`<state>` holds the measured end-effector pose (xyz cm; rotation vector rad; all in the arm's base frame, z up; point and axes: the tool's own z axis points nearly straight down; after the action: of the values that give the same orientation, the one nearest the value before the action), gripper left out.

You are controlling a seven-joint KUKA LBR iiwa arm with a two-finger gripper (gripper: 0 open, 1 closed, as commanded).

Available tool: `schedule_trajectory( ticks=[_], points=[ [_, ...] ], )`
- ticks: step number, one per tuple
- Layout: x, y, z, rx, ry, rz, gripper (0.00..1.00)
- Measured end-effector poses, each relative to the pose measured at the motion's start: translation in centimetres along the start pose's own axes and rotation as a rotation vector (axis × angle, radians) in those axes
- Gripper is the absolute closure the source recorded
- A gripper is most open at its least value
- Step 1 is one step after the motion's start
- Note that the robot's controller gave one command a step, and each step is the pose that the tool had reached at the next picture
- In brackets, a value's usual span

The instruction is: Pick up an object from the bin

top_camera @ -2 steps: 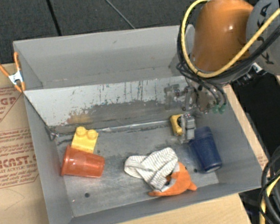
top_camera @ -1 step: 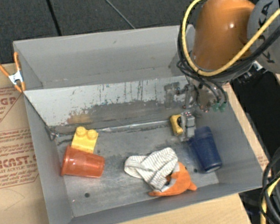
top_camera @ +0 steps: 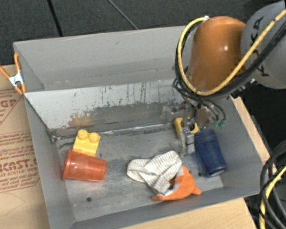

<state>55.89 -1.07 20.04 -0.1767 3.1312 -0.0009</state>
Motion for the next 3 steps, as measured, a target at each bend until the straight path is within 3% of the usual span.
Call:
schedule_trajectory(
  ticks=[1, 2, 3],
  points=[
    [3.6, 2.4, 3.6, -0.001, 0.003, -0.14, 0.0],
    [3.0, 2.0, 6.4, -0.001, 0.003, -0.213, 0.0],
    [2.0, 2.0, 12.9, -0.003, 0.002, -0.184, 0.0]
  ],
)
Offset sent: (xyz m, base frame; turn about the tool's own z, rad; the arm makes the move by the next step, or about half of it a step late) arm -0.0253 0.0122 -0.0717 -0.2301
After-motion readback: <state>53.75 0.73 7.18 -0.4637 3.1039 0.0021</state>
